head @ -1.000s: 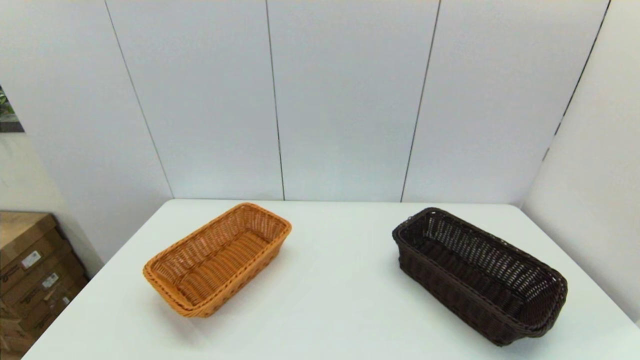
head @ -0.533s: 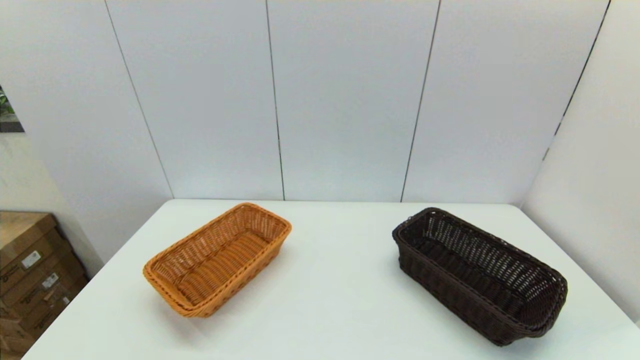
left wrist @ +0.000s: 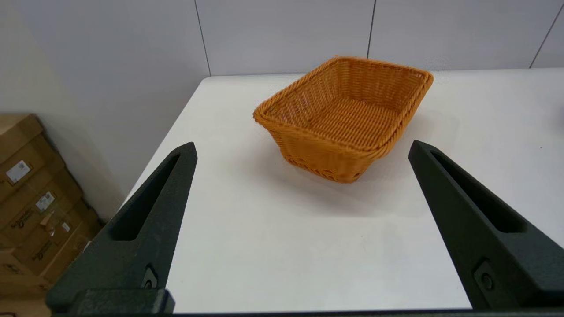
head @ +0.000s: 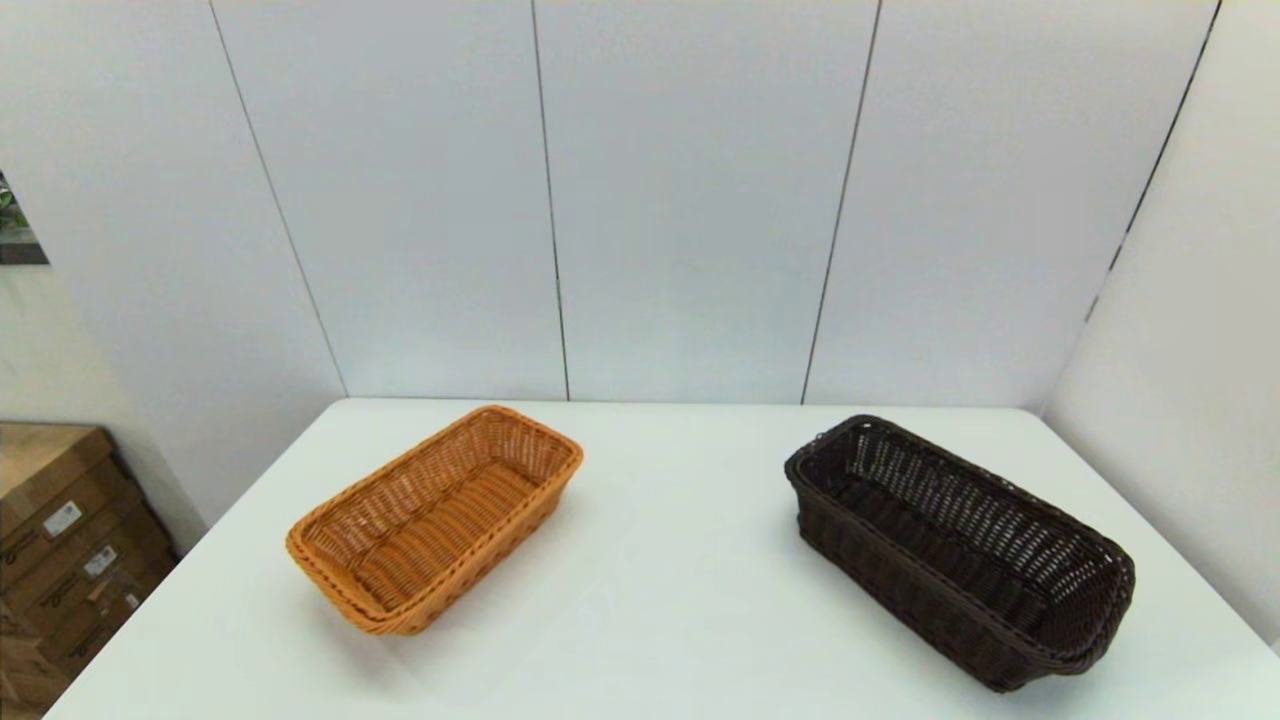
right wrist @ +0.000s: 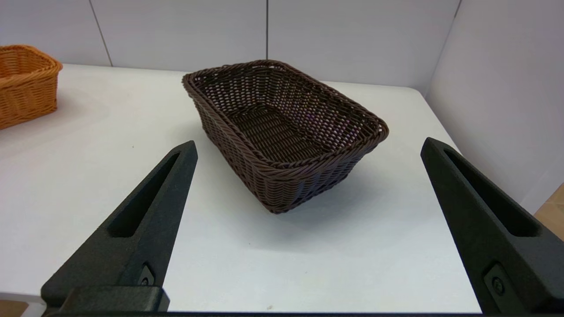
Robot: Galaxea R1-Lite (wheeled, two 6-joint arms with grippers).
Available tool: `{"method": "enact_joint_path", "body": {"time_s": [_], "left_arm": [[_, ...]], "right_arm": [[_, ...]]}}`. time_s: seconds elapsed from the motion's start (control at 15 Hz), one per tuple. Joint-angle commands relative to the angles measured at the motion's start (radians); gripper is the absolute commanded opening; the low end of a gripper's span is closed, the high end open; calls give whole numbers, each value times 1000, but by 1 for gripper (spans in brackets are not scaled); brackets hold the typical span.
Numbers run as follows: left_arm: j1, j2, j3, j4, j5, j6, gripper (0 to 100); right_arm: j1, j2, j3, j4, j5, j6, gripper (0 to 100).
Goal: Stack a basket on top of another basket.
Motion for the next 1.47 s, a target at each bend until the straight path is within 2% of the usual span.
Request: {"method": "enact_joint_path", "body": {"time_s": [0.07, 0.27, 0.47, 0.8, 1.07, 1.47], "left_arm": [[0, 47, -62, 1, -39, -4, 100], [0, 107, -133, 59, -76, -5, 100], [8, 406, -280, 108, -68, -27, 100], [10, 828, -562, 386, -68, -74, 100], [26, 970, -579, 415, 4, -120, 100], [28, 1160, -699, 653, 12, -243, 100]], "right_arm": [[0, 0, 0, 0, 0, -1, 100], [0, 0, 0, 0, 0, -1, 100], [0, 0, 0, 0, 0, -1, 100], [0, 0, 0, 0, 0, -1, 100], [0, 0, 0, 0, 0, -1, 100], [0, 0, 0, 0, 0, -1, 100]]}}
